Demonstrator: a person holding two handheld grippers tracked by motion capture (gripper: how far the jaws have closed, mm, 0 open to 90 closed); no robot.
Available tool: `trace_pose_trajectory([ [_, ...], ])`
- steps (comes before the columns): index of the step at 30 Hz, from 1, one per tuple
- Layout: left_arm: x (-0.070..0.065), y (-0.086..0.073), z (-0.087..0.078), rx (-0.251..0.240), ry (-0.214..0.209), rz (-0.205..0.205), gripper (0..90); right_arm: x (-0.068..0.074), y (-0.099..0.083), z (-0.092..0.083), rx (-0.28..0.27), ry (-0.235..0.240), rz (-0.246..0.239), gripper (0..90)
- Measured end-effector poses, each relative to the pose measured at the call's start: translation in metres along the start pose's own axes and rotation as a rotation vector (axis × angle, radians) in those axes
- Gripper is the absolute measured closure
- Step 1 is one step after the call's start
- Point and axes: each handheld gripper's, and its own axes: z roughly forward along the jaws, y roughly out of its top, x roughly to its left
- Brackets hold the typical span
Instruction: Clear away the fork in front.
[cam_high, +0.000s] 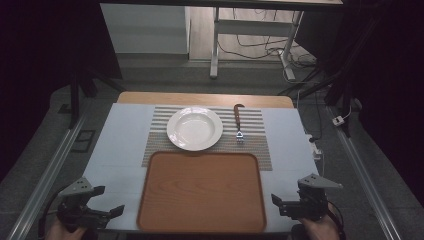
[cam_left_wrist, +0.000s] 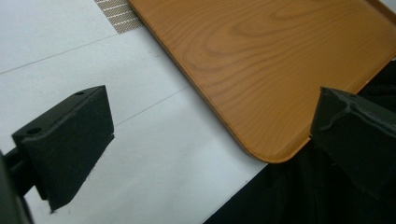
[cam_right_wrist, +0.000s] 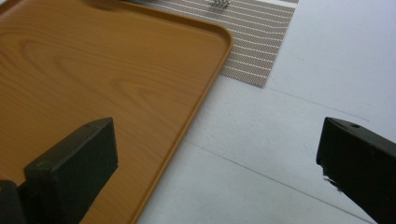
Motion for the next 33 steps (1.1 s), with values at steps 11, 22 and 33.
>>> trace_pose_trajectory([
  [11,0.001,0.000,0.000,0.002,-0.011,-0.001,0.0,-0.002,0.000,0.001,0.010,-0.003,0.024,0.0],
  [22,0.001,0.000,0.000,0.003,-0.015,-0.001,0.0,0.004,0.002,0.001,0.006,0.012,-0.003,0.0],
  [33,0.002,0.000,0.001,0.007,-0.016,-0.006,0.0,0.009,0.006,0.002,-0.007,0.008,-0.037,0.0],
])
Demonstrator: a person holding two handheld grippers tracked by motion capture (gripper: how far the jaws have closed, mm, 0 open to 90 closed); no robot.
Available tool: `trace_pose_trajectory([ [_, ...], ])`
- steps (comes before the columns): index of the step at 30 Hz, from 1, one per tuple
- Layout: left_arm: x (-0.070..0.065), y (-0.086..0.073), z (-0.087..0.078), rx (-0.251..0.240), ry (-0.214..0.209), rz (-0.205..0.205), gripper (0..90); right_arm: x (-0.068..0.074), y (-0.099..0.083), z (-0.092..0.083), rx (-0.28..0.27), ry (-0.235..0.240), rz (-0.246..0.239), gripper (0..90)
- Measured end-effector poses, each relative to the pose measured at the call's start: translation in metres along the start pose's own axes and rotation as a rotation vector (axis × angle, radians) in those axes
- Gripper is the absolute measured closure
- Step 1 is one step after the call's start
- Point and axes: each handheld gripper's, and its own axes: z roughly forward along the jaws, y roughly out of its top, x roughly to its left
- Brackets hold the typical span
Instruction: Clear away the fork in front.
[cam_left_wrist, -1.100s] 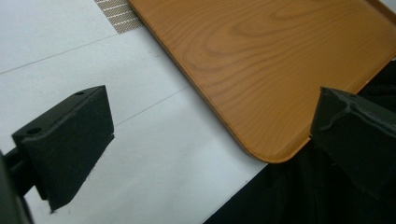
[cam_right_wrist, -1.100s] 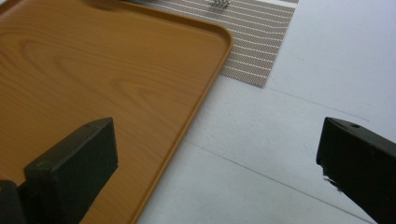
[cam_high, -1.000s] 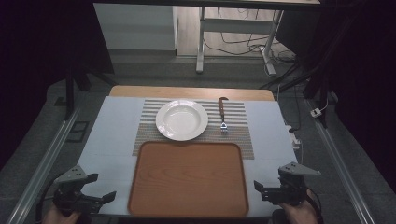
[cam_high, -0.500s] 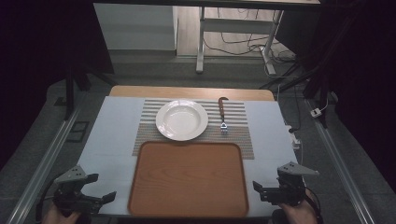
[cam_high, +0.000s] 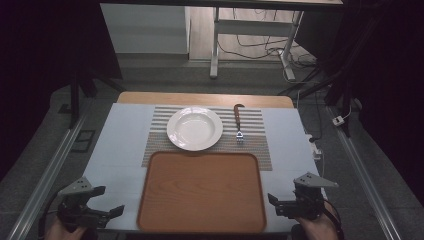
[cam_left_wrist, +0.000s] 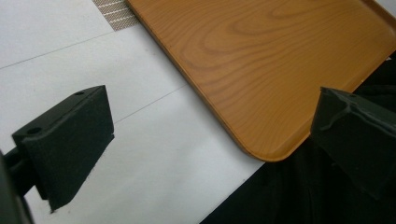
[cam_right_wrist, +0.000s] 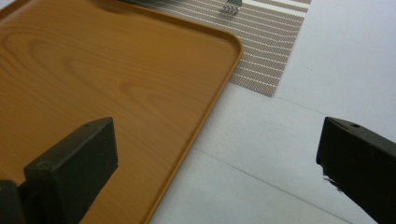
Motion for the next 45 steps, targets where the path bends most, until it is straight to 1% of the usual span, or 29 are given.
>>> trace_pose_trajectory([
  [5,0.000,0.000,0.000,0.000,-0.001,-0.004,0.0,0.002,0.002,0.002,-0.003,-0.003,-0.014,0.0],
  [9,0.000,0.000,0.000,0.000,-0.005,-0.011,0.0,0.004,0.004,0.004,-0.001,0.004,-0.026,0.0],
  [14,0.001,0.000,0.000,0.002,-0.005,-0.011,0.0,0.007,0.007,0.009,0.002,0.015,-0.045,0.0],
  [19,0.002,0.000,0.000,-0.001,-0.003,-0.013,0.0,0.012,0.011,0.014,0.008,0.046,-0.061,0.0],
  [26,0.002,0.000,0.000,0.002,-0.006,-0.015,0.0,0.015,0.016,0.020,0.007,0.073,-0.067,0.0],
  [28,0.002,0.000,0.000,0.003,-0.006,-0.016,0.0,0.017,0.019,0.024,0.017,0.089,-0.078,0.0],
  [29,0.002,0.000,0.000,0.004,-0.006,-0.016,0.0,0.017,0.019,0.024,0.017,0.089,-0.078,0.0],
  [30,0.002,0.000,0.000,0.006,-0.006,-0.015,0.0,0.018,0.020,0.025,0.018,0.102,-0.076,0.0],
  [35,0.002,0.000,0.000,0.006,-0.006,-0.018,0.0,0.020,0.026,0.032,0.040,0.119,-0.096,0.0],
  [36,0.002,0.000,0.000,0.006,-0.006,-0.019,0.0,0.021,0.027,0.033,0.035,0.121,-0.094,0.0],
  [38,0.002,0.000,0.001,0.006,-0.006,-0.019,0.0,0.022,0.030,0.035,0.037,0.119,-0.103,0.0],
  [40,0.002,0.000,0.001,0.006,-0.006,-0.019,0.0,0.025,0.032,0.040,0.056,0.112,-0.133,0.0],
  [41,0.002,0.000,0.000,0.006,-0.006,-0.019,0.0,0.025,0.032,0.040,0.056,0.112,-0.133,0.0],
  [45,0.002,0.000,0.001,0.008,-0.007,-0.020,0.0,0.032,0.035,0.049,0.091,0.097,-0.183,0.0],
])
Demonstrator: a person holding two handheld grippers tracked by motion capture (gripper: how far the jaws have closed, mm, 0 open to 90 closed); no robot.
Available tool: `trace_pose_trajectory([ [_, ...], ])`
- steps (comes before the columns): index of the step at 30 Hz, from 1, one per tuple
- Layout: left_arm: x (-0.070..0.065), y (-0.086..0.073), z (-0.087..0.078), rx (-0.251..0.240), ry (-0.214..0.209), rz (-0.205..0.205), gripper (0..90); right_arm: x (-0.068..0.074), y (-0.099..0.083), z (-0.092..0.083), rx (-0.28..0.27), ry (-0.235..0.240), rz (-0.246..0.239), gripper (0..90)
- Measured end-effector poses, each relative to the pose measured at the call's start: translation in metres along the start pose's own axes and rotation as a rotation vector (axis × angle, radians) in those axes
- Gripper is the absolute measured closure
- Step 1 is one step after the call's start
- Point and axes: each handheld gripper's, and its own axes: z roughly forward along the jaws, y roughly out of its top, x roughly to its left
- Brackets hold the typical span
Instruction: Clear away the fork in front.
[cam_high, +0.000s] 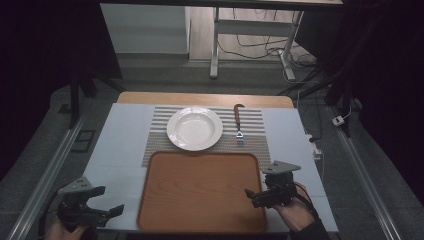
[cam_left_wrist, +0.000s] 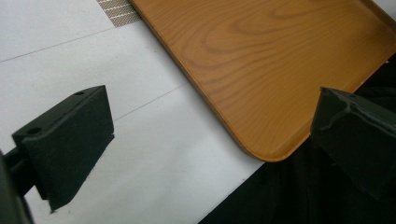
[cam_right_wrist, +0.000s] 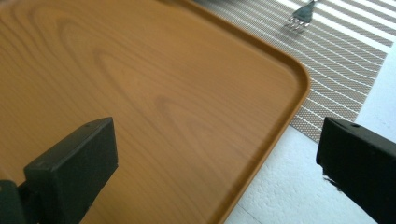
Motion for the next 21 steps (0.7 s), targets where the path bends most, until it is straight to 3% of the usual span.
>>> trace_pose_trajectory([
  [15,0.001,0.000,0.000,0.004,-0.007,-0.009,0.0,0.009,0.009,0.027,0.094,-0.064,-0.095,0.0],
  [21,0.001,0.000,0.000,0.004,-0.009,-0.010,0.0,0.012,0.014,0.034,0.121,-0.109,-0.178,0.0],
])
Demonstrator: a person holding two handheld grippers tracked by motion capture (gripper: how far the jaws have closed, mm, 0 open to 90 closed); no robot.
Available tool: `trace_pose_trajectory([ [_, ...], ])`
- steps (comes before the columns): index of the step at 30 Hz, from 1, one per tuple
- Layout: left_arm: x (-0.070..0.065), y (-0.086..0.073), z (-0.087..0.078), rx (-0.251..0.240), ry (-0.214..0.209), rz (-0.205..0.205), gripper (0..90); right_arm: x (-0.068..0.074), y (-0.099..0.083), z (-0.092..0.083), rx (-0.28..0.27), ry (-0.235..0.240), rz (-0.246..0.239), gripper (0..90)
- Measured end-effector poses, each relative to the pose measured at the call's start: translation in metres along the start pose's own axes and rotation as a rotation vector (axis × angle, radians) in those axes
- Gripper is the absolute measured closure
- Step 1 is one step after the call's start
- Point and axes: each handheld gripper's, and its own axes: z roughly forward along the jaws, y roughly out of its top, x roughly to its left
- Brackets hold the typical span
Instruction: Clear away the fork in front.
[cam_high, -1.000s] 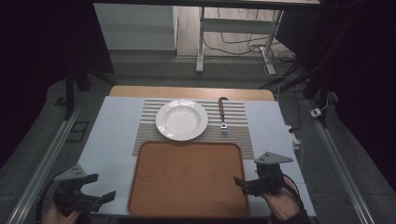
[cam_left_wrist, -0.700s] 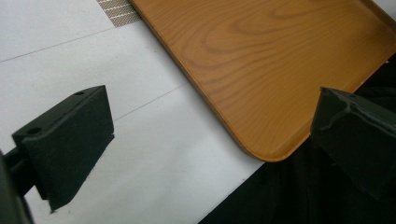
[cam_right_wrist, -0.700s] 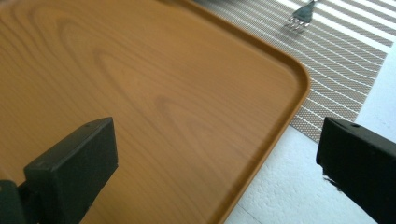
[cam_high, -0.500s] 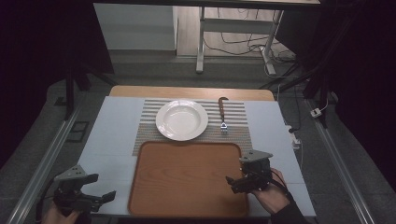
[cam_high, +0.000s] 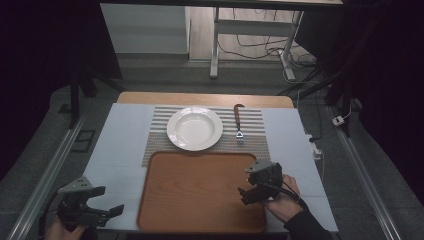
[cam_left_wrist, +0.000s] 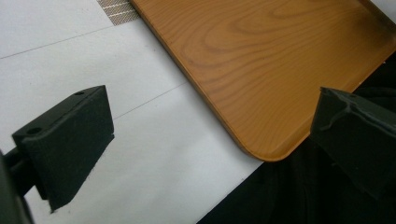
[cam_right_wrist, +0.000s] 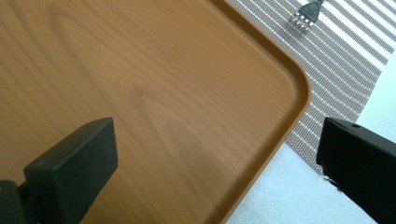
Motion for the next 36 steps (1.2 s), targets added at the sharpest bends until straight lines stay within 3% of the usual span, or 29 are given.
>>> trace_pose_trajectory([
  [9,0.000,0.000,0.000,0.000,-0.003,-0.001,0.0,0.002,0.007,0.016,0.055,-0.059,-0.114,0.0],
  [13,0.000,0.000,0.000,0.002,-0.004,-0.001,0.0,0.001,0.014,0.021,0.061,-0.097,-0.182,0.0],
  [22,0.001,0.000,0.000,0.003,-0.007,-0.001,0.0,-0.003,0.026,0.030,0.069,-0.167,-0.283,0.0],
  [24,0.001,0.000,0.000,0.004,-0.008,-0.001,0.0,-0.004,0.029,0.034,0.075,-0.188,-0.313,0.0],
  [25,0.001,0.000,0.000,0.004,-0.008,-0.002,0.0,-0.006,0.032,0.037,0.082,-0.201,-0.353,0.0],
  [27,0.001,0.000,0.000,0.004,-0.008,-0.002,0.0,-0.006,0.033,0.039,0.084,-0.211,-0.367,0.0],
  [29,0.001,0.000,0.000,0.004,-0.009,-0.002,0.0,-0.006,0.037,0.044,0.101,-0.239,-0.416,0.0],
  [31,0.001,0.000,0.000,0.005,-0.010,-0.002,0.0,-0.007,0.038,0.045,0.106,-0.242,-0.424,0.0],
  [33,0.001,0.000,0.000,0.006,-0.011,-0.002,0.0,-0.008,0.040,0.048,0.119,-0.259,-0.455,0.0],
  [34,0.001,0.000,0.000,0.006,-0.011,-0.002,0.0,-0.011,0.043,0.051,0.132,-0.271,-0.497,0.6],
  [36,0.001,0.000,0.000,0.007,-0.012,-0.002,0.0,-0.013,0.045,0.054,0.136,-0.283,-0.519,1.2],
])
